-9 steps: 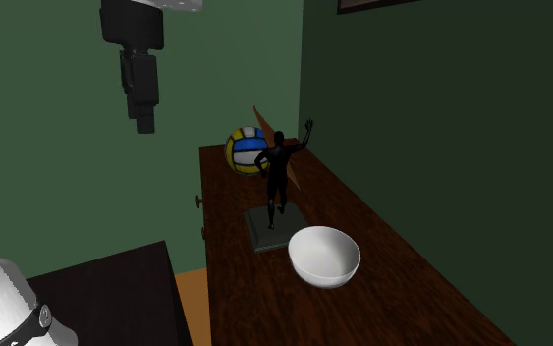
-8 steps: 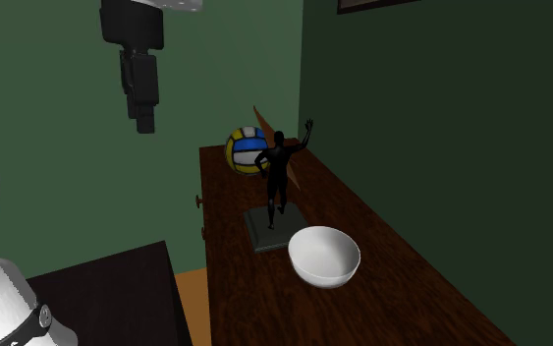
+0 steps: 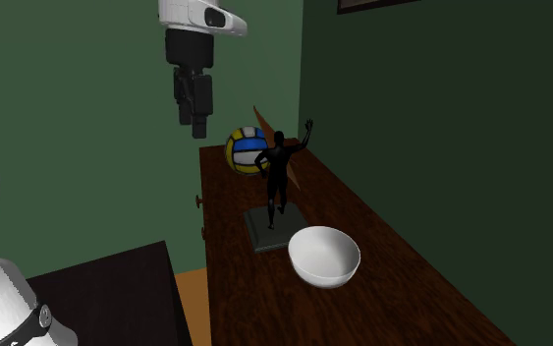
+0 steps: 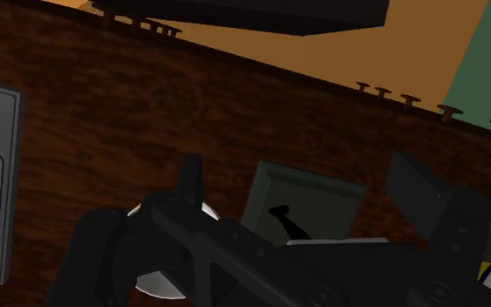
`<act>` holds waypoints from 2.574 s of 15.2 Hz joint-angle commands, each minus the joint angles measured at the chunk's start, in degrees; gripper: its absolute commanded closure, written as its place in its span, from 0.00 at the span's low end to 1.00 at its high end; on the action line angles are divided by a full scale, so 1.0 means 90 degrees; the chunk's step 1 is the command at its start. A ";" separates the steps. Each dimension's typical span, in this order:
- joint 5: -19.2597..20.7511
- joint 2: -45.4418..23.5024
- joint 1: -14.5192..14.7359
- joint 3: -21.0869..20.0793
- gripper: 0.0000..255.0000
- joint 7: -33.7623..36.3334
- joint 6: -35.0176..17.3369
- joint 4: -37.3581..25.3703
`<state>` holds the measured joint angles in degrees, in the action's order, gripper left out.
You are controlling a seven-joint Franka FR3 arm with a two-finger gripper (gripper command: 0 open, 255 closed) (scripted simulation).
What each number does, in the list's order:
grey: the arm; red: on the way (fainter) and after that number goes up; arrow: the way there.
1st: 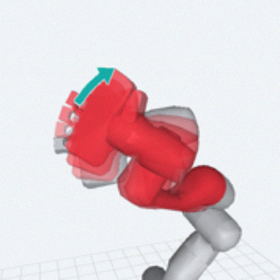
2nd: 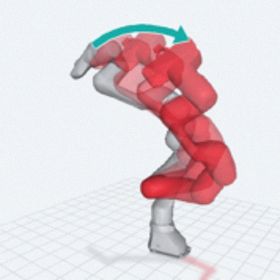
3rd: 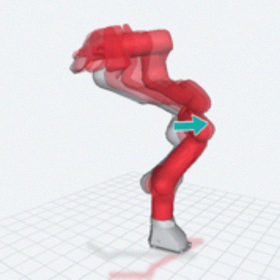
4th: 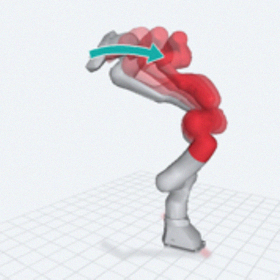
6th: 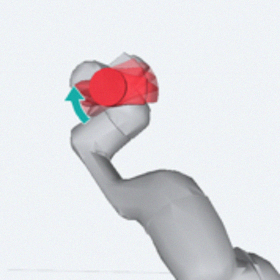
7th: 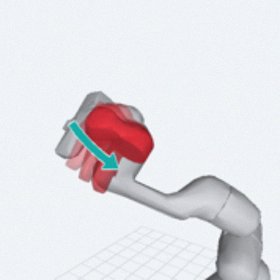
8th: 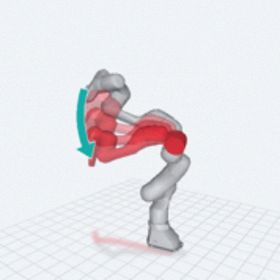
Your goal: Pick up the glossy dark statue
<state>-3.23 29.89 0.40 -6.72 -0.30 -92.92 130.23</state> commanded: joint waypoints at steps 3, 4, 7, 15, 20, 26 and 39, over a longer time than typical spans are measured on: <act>-0.0040 -0.0896 -0.0016 -0.0182 0.00 0.0336 -0.0500 -0.0521; -0.0038 -0.1122 -0.0020 -0.0226 0.00 0.0421 -0.0613 -0.0662; -0.0003 -0.1806 -0.0025 -0.0341 0.00 0.0677 -0.0910 -0.1134; 0.0268 -0.3688 0.0036 -0.0540 0.00 0.1359 -0.1365 -0.2768; 0.0509 -0.4931 0.0169 -0.0559 0.00 0.1744 -0.1372 -0.4126; 0.0648 -0.5704 0.0277 -0.0527 0.00 0.1930 -0.1508 -0.4833; 0.0664 -0.5771 0.0269 -0.0517 1.00 0.1929 -0.1869 -0.4537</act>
<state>2.74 -22.03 2.83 -11.37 17.07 -109.73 89.38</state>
